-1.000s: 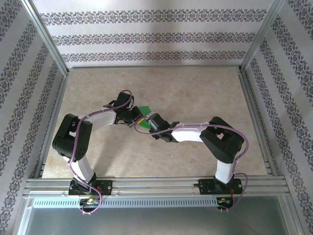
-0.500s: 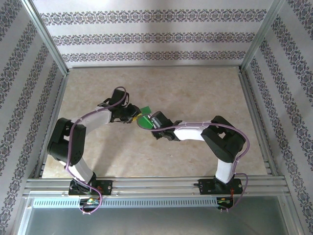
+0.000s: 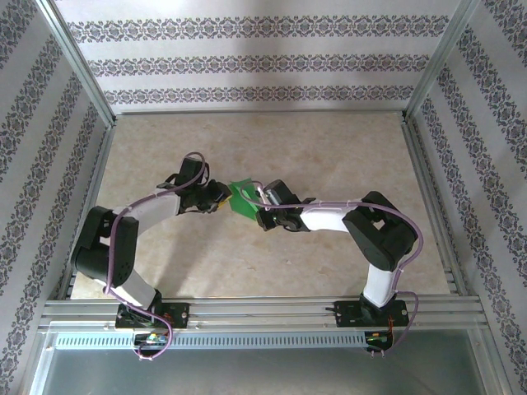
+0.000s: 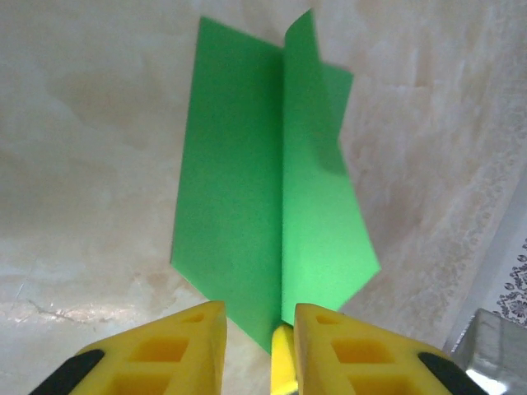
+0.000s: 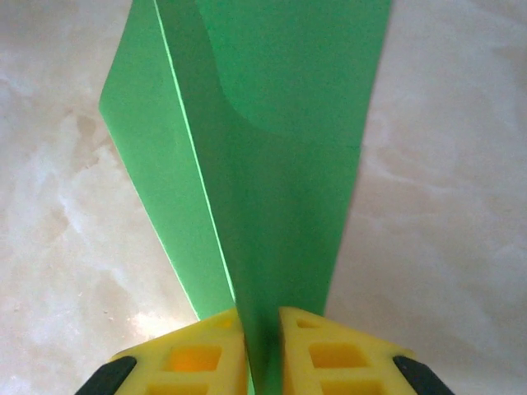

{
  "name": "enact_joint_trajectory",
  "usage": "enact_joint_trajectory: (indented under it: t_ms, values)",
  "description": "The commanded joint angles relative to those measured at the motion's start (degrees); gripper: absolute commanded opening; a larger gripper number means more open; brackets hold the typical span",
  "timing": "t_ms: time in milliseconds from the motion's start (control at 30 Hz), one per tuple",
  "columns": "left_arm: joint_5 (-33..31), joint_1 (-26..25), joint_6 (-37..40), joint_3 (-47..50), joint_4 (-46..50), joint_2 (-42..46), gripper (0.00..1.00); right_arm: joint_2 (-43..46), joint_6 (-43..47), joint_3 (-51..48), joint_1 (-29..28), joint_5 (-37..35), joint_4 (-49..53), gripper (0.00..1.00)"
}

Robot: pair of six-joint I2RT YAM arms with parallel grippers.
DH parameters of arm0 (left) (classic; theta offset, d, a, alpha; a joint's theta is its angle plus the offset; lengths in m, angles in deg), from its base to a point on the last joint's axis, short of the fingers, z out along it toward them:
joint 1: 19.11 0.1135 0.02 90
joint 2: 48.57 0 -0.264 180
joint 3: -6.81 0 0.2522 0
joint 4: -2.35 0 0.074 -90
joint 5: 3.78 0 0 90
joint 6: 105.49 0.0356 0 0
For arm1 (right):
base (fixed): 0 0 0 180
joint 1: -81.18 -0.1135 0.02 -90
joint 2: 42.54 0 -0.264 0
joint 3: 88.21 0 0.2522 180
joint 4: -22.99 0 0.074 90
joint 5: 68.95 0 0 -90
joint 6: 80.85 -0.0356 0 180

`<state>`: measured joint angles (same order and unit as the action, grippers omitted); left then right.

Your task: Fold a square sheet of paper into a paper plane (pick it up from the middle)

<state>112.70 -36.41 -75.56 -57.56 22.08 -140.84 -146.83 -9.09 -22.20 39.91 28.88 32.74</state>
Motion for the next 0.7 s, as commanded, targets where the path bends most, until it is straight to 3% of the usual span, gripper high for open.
enact_joint_trajectory:
  t_ms: [0,433,667]
  values:
    - [3.0,-1.2,-0.6,0.6,-6.0,-1.8,0.26,1.4,-2.2,-1.3,1.3,5.7,-0.1,0.18]
    - [8.2,-3.8,-2.0,1.1,-16.2,-7.9,0.22,-2.5,-6.3,-0.2,5.8,19.2,0.2,0.16]
    - [8.6,-4.6,-1.9,1.2,-17.1,-9.6,0.22,-4.6,-8.6,1.1,7.5,24.2,1.0,0.16]
